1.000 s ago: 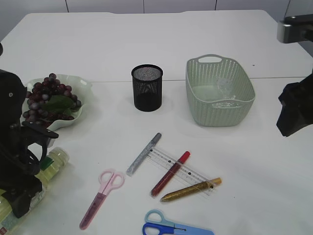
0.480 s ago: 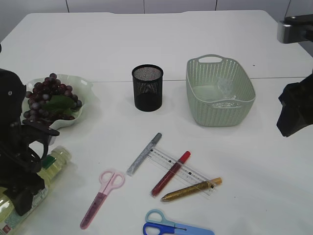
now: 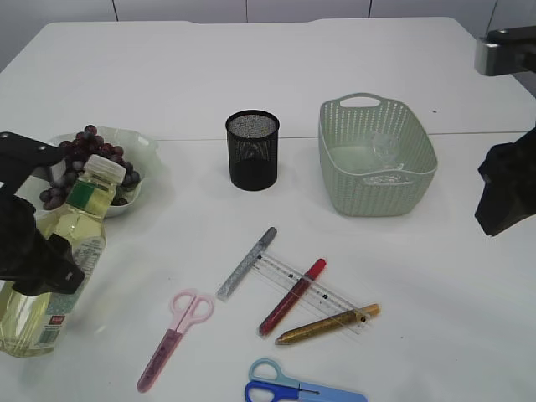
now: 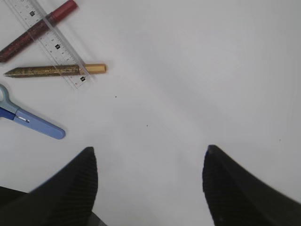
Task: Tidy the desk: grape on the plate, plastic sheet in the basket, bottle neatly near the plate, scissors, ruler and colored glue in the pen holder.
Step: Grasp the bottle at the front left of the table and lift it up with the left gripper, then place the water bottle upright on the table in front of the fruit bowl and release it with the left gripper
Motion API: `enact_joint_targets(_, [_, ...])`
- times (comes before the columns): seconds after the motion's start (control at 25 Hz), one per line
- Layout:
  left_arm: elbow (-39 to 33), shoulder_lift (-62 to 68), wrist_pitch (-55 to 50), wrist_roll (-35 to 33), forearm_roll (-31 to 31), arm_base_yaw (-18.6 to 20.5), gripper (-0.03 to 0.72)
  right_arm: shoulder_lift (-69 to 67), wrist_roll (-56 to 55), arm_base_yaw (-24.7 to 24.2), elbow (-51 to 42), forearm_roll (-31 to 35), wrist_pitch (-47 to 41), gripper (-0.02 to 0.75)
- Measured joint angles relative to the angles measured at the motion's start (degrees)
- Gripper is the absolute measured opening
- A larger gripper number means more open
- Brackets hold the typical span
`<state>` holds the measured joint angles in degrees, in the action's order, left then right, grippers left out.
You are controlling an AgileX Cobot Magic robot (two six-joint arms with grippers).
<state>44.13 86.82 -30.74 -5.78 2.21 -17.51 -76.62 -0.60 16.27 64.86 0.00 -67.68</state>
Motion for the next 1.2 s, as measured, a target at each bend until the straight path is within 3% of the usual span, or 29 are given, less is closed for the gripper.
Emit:
enact_joint_targets(0.24, [-11.48, -11.09, 17.26, -0.44, 0.94, 0.0, 0.43, 0.0, 0.0, 0.0, 0.0, 0.0, 0.0, 0.515])
enact_joint_targets(0.56, [-22.59, -13.66, 42.49, -0.22, 3.67, 0.0, 0.43, 0.0, 0.0, 0.0, 0.0, 0.0, 0.0, 0.515])
enact_joint_targets(0.68, [-24.87, -13.24, 51.54, 0.74, 3.29, 0.0, 0.43, 0.0, 0.0, 0.0, 0.0, 0.0, 0.0, 0.515])
enact_joint_targets(0.92, [-27.4, -6.61, 69.68, 9.1, 2.37, 0.0, 0.43, 0.0, 0.0, 0.0, 0.0, 0.0, 0.0, 0.515])
enact_joint_targets(1.2, [-27.64, 2.35, 88.73, 12.71, -5.53, 0.0, 0.43, 0.0, 0.0, 0.0, 0.0, 0.0, 0.0, 0.515])
